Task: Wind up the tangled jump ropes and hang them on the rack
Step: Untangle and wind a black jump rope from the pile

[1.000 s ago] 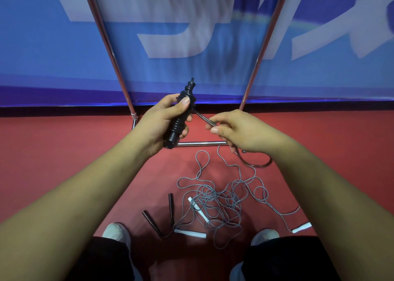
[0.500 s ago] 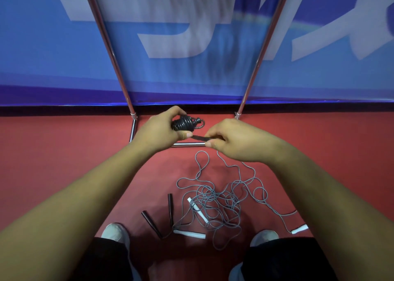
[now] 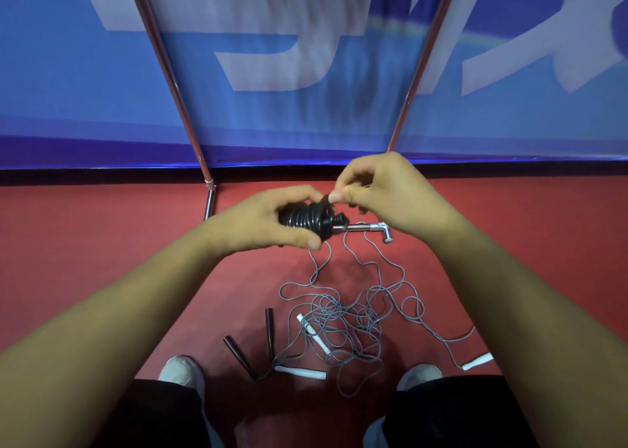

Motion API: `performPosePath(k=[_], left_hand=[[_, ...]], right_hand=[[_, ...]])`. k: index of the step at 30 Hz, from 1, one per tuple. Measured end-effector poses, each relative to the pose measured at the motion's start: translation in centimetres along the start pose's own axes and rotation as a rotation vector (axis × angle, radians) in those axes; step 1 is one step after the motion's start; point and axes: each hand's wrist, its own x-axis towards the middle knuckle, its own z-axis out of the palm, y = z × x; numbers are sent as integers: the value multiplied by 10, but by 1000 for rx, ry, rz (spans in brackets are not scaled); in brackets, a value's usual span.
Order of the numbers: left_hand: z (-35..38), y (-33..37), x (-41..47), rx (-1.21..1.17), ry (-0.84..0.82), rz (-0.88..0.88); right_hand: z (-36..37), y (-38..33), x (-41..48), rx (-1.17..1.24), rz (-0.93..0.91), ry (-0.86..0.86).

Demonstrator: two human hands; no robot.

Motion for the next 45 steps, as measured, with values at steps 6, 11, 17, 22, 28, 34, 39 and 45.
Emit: performPosePath(k=[6, 11, 17, 22, 28, 34, 39, 45], left_hand=[[15, 3, 8, -264, 267, 32], [18, 5, 13, -529, 369, -18], [24, 11, 15, -886, 255, -81], [22, 12, 14, -963, 265, -113], [17, 3, 14, -922, 340, -123], [18, 7, 14, -859, 443, -143], [25, 13, 16, -509, 530, -152], [23, 14, 16, -503, 481, -137]], right_hand=[[6, 4, 4, 259, 81, -3], [8, 10, 3, 278, 74, -38], [9, 6, 2, 357, 145, -64], [7, -2, -2, 337, 119, 36], [8, 3, 0, 214, 140, 143], [7, -5, -3, -27, 44, 74], [6, -11, -6, 63, 93, -23], [8, -10, -4, 363, 62, 55]])
